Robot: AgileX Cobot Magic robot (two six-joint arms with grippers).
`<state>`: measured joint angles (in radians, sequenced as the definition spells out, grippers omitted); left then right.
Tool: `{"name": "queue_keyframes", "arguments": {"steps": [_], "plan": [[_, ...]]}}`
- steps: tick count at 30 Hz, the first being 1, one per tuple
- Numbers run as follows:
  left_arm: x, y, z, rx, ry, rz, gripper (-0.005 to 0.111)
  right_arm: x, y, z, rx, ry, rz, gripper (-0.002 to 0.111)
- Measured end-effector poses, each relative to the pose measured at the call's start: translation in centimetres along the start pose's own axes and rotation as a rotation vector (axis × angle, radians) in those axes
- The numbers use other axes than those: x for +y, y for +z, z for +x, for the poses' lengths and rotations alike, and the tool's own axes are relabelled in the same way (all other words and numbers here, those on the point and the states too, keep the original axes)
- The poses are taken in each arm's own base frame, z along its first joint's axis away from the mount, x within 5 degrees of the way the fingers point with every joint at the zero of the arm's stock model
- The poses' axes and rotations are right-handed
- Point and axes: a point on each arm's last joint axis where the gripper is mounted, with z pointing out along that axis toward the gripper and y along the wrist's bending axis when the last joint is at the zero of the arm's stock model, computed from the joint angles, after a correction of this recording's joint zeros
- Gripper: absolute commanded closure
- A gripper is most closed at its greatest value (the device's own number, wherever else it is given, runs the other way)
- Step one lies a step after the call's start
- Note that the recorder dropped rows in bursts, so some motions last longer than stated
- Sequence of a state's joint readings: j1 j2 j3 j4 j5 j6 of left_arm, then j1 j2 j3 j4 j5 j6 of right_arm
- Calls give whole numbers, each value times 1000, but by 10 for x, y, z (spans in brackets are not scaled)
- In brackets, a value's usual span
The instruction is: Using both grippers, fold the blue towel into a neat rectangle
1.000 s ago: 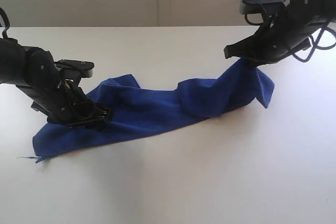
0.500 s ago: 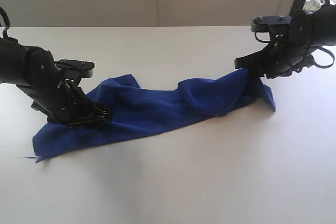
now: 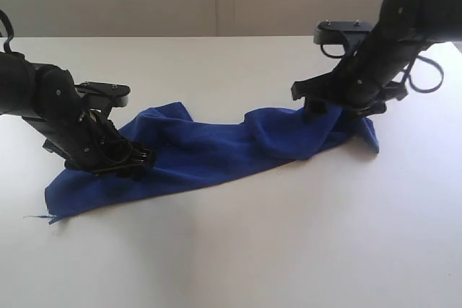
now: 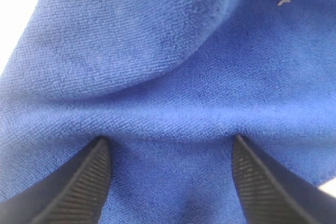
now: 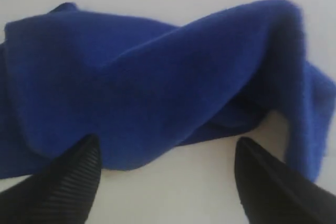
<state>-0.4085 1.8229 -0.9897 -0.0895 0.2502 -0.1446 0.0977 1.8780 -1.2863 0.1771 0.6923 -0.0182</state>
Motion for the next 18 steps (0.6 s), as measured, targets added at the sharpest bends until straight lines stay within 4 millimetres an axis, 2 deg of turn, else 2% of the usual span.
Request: {"name": "queue_keyframes", "arguments": {"steps": [3, 8, 11, 12, 15, 18], "plan": [[0, 0, 0, 0, 0, 0, 37, 10, 19, 9, 50, 0, -18, 44], [0, 0, 0, 0, 0, 0, 37, 9, 49, 16, 88, 26, -8, 52], [0, 0, 0, 0, 0, 0, 37, 8, 60, 18, 95, 39, -3, 72], [0, 0, 0, 0, 0, 0, 37, 8, 61, 18, 90, 44, -4, 83], [0, 0, 0, 0, 0, 0, 37, 8, 62, 17, 82, 58, -11, 106], [0, 0, 0, 0, 0, 0, 37, 10, 53, 13, 60, 62, -18, 108]]}}
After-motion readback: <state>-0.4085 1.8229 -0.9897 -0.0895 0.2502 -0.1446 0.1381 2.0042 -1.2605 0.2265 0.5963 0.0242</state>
